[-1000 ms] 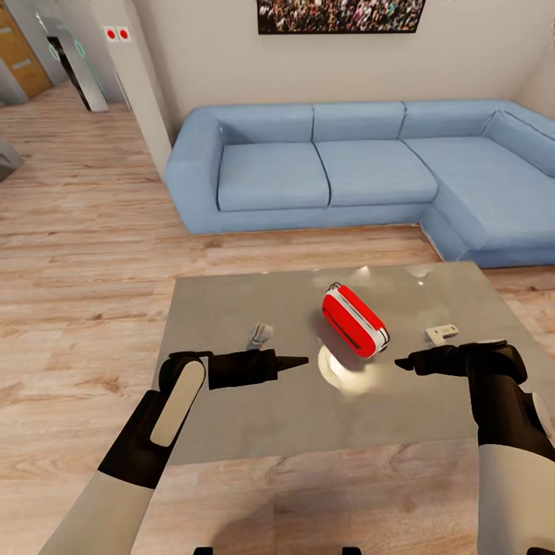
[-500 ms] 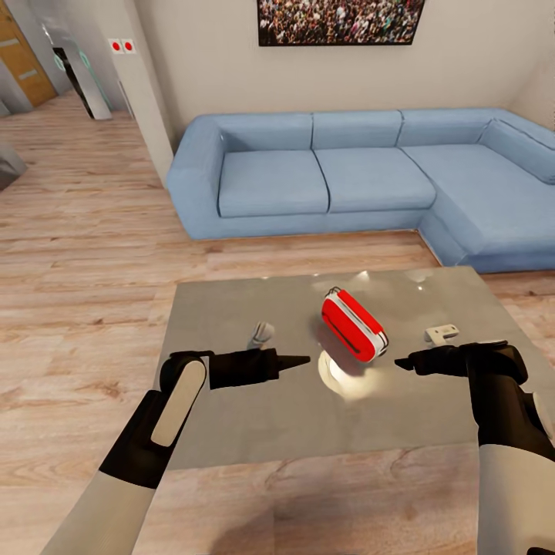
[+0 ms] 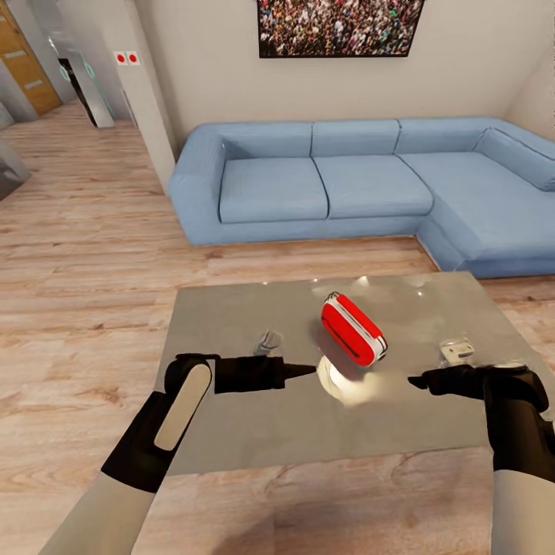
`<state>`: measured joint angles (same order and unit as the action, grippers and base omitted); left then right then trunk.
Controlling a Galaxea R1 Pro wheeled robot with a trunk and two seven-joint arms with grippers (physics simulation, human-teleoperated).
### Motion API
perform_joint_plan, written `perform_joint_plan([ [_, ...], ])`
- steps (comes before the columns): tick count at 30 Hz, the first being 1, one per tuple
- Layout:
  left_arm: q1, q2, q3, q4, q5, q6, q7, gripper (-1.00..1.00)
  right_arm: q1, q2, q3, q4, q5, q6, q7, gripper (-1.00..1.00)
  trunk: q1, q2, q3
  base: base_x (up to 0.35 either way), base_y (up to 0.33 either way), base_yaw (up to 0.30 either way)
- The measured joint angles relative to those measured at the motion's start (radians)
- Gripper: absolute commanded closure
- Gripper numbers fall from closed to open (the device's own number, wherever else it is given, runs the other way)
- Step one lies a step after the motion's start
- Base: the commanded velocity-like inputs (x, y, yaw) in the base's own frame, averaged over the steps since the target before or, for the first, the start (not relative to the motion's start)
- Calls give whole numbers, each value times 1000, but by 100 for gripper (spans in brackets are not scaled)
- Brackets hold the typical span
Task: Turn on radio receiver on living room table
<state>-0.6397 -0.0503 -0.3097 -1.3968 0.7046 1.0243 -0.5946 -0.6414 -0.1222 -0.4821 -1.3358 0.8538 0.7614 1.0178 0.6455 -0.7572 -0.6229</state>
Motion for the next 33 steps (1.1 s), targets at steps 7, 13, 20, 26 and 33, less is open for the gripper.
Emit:
perform_joint_plan([
  [7,70,80,-87,-2,-12,-6,160,100,130,-6,-201,-26,10,-125,1,-100,0,0,11,0,0,0],
  [13,176,96,-96,-5,-6,-7,271,100,234,0,-311,-26,43,-238,1,-100,0,0,21,0,0,0],
  [20,245,152,-166,-8,-4,-62,282,100,279,5,-415,-17,80,-331,4,-100,0,0,32,0,0,0],
  [26,259,241,-286,1,28,-190,284,100,286,8,-462,16,127,-390,5,-100,0,0,42,0,0,0],
  [33,284,284,-340,49,69,-240,286,100,287,8,-491,134,149,-449,-1,-100,0,0,53,0,0,0],
])
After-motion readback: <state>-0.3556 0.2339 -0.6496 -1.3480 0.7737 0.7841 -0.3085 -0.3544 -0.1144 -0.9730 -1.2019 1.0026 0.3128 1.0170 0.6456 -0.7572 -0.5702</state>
